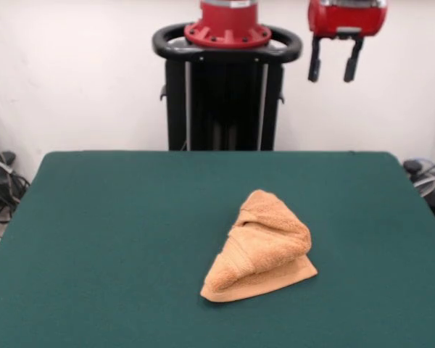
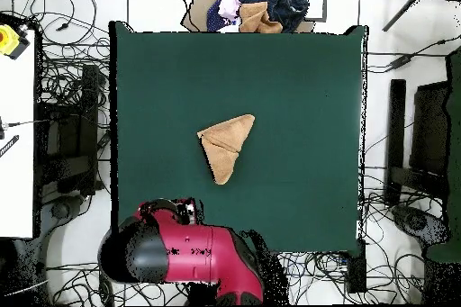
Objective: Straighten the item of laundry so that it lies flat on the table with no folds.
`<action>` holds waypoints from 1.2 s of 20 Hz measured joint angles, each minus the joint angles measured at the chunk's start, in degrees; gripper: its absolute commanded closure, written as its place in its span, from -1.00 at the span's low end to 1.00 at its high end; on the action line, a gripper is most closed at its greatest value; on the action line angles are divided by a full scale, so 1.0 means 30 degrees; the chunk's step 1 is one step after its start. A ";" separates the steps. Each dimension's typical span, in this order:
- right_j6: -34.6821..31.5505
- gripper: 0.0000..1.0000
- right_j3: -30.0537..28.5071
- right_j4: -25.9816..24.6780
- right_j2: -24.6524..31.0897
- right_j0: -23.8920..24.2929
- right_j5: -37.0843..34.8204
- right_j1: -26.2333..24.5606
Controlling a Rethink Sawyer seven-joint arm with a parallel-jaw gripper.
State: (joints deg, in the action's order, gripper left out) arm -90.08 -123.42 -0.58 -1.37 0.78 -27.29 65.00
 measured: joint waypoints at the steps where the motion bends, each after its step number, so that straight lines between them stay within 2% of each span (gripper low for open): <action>1: 0.0000 -1.00 0.0044 -0.0008 0.0000 0.0165 0.0000 -0.0002; 12: 0.0000 -1.00 0.1281 -0.0051 -0.0058 0.0683 0.0000 -0.0580; 24: 0.0000 -1.00 0.2004 -0.0051 -0.0524 0.1184 0.0103 -0.2088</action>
State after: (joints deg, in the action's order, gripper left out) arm -90.08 -117.41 -0.74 -2.94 4.33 -26.98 58.73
